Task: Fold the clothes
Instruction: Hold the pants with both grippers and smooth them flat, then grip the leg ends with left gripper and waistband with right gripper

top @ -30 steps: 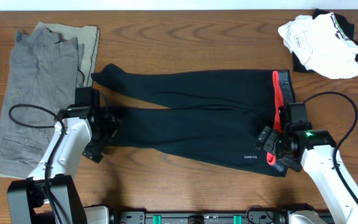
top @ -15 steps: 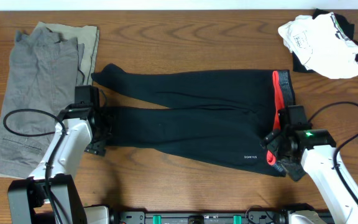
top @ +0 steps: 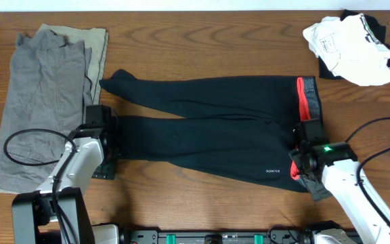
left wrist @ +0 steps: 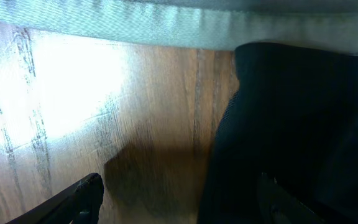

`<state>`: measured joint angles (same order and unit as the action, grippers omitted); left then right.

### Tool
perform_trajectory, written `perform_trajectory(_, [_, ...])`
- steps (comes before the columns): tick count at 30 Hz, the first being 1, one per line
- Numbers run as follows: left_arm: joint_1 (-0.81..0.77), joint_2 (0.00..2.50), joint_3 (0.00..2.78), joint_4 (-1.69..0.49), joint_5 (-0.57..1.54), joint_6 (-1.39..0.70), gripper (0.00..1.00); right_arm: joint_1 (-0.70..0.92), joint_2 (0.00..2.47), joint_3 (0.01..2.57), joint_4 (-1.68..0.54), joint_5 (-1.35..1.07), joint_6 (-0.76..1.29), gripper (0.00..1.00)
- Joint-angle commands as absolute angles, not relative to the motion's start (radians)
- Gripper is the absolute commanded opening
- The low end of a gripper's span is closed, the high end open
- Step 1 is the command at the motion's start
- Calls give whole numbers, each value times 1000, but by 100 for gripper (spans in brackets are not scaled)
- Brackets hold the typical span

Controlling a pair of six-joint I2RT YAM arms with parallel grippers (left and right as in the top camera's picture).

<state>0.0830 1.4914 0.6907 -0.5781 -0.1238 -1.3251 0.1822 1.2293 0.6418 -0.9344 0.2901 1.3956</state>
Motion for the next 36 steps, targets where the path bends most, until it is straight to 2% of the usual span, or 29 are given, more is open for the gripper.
perform_trajectory(1, [83,1496,663,-570,-159,-1345,80,197,1244,614,-900,337,1454,99])
perform_trajectory(9, [83,1496,596,-439,-159,-1345,77,197,1311,591,-842,341,1454,99])
perform_trajectory(15, [83,1496,519,-307,-157,-1346,66,197,1371,591,-797,340,1445,99])
perform_trajectory(23, [83,1496,516,-300,-115,-1345,64,197,1377,591,-793,319,1423,99])
perform_trajectory(25, [83,1496,516,-300,-105,-1345,43,197,1377,591,-793,302,1404,99])
perform_trajectory(26, [83,1496,516,-296,-96,-1344,25,198,1377,591,-793,299,1396,99])
perform_trajectory(27, [83,1496,516,-292,-87,-1344,14,197,1377,591,-793,299,1390,99])
perform_trajectory(28, [83,1496,516,-288,-75,-1344,8,197,1377,591,-793,299,1390,99])
perform_trajectory(36, [83,1491,537,-288,-15,-1270,6,197,1377,591,-782,310,1352,99])
